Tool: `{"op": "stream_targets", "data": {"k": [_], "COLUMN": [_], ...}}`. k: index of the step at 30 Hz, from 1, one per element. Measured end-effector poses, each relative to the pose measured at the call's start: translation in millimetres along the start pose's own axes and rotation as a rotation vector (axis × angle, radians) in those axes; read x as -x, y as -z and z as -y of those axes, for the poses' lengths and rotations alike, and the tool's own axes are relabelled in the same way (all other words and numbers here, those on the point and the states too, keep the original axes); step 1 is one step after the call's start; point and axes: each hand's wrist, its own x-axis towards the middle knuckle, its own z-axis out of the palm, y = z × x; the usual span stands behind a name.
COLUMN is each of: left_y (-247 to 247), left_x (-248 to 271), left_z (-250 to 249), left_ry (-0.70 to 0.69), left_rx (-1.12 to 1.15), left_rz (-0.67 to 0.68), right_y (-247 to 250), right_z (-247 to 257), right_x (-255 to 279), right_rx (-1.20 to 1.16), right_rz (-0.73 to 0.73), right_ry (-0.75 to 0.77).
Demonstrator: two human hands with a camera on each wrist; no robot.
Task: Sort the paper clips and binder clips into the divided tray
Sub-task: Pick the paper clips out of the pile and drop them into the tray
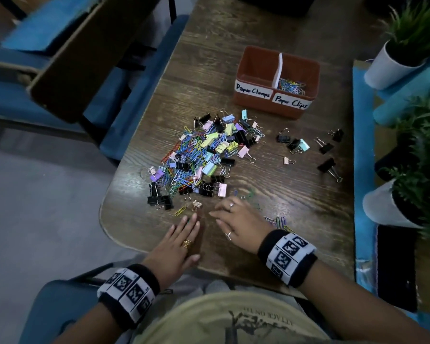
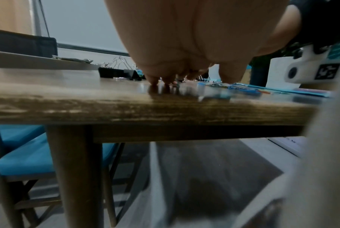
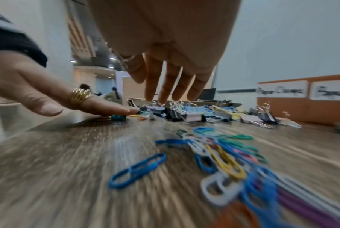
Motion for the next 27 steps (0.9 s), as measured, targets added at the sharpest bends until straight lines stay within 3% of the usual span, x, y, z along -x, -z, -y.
{"op": "stream_targets", "data": {"k": [3,5,7,10,13,17,23,27], "left_y": [10,20,29,30,31,33,36,38], "left_x": [0,0,-4,-13,-20,-24,-27,-28], "left_z": [1,4,8,11,10,12,11,7], "left_ry": [0.023,0.131,0.279,0.361,0.352,0.371,0.263,0.277], "left_rx": [0.131,0.209,0.194,0.141,0.12,0.15,0.349,0.38], "left_rz": [-0.174,-0.336,-0.393,-0.294,-0.172,-0.129,-0.205,-0.081], "right_y": [0,-1,-3,-6,1,-2,-4,9], "right_z": [13,17,19,19,23,18,15,7], "right_x": [-19,-26,-33,-48,-59,-62,-55,-39], "right_rx": [0.048,0.07,0.113,0.201,0.291,0.328,0.181,-0.061], "right_rz": [0.102,0.112,0.056,0.014,0.173,0.24,0.196,0.087], "right_ry": [0.023,0.014,0.001,-0.019,0.02,-0.009,-0.061,-0.225]}}
